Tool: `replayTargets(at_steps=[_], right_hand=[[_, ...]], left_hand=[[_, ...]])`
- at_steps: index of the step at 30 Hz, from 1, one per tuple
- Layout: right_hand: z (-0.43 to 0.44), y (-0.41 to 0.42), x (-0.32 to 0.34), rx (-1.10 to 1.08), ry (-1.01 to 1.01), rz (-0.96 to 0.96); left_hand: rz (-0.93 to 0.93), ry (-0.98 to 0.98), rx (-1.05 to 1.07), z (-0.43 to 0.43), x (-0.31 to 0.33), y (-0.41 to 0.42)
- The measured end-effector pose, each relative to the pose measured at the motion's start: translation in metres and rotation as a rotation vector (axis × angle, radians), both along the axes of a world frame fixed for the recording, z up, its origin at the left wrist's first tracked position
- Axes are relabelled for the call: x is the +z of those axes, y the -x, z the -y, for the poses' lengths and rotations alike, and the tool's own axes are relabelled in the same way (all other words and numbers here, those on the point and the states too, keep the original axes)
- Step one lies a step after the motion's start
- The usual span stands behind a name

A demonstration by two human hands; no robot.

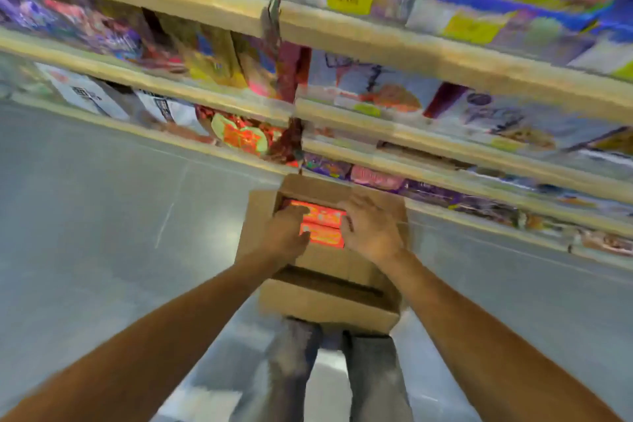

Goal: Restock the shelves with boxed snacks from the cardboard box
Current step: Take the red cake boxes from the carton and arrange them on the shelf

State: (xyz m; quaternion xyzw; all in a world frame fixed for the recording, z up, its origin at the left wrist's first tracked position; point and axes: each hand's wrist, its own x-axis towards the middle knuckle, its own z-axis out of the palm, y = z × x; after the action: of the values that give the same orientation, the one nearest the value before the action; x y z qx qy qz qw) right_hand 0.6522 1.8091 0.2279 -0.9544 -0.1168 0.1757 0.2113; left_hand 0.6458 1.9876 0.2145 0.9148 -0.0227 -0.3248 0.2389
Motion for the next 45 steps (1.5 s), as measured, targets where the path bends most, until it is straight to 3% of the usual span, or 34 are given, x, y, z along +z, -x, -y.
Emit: replayTargets(at_steps=[12,20,22,25,28,36,40,45], right_hand=[[-0.006,0.069,-0.317,-0.139,0.075,-0.389],[-0.025,0.053,-0.454,-0.093,0.154,-0.230],[-0.029,0.052,-0.473,-0.082,0.193,-0.205],[-0.032,0.054,-0.486,-0.087,0.222,-0.060],[-0.029,0.060,-0.492,-0.050,0.239,0.046],[-0.023,0.047,-0.473,0.045,0.261,-0.050],[-0.007,0.052,-0.426,0.060,0.205,-0.121],[0.027,0.049,-0.332,0.161,0.123,-0.266]], left_hand=[[-0.179,-0.216,-0.072,0.009,-0.307,0.050],[-0.005,-0.402,-0.281,0.007,-0.438,0.029],[0.120,-0.447,-0.342,0.006,-0.459,0.028],[0.379,-0.459,-0.325,0.004,-0.480,0.033],[0.443,-0.440,-0.313,0.005,-0.487,0.039],[0.265,-0.433,-0.434,0.005,-0.460,0.022],[0.222,-0.415,-0.529,0.010,-0.409,0.023],[0.202,-0.244,-0.623,0.012,-0.327,0.028]])
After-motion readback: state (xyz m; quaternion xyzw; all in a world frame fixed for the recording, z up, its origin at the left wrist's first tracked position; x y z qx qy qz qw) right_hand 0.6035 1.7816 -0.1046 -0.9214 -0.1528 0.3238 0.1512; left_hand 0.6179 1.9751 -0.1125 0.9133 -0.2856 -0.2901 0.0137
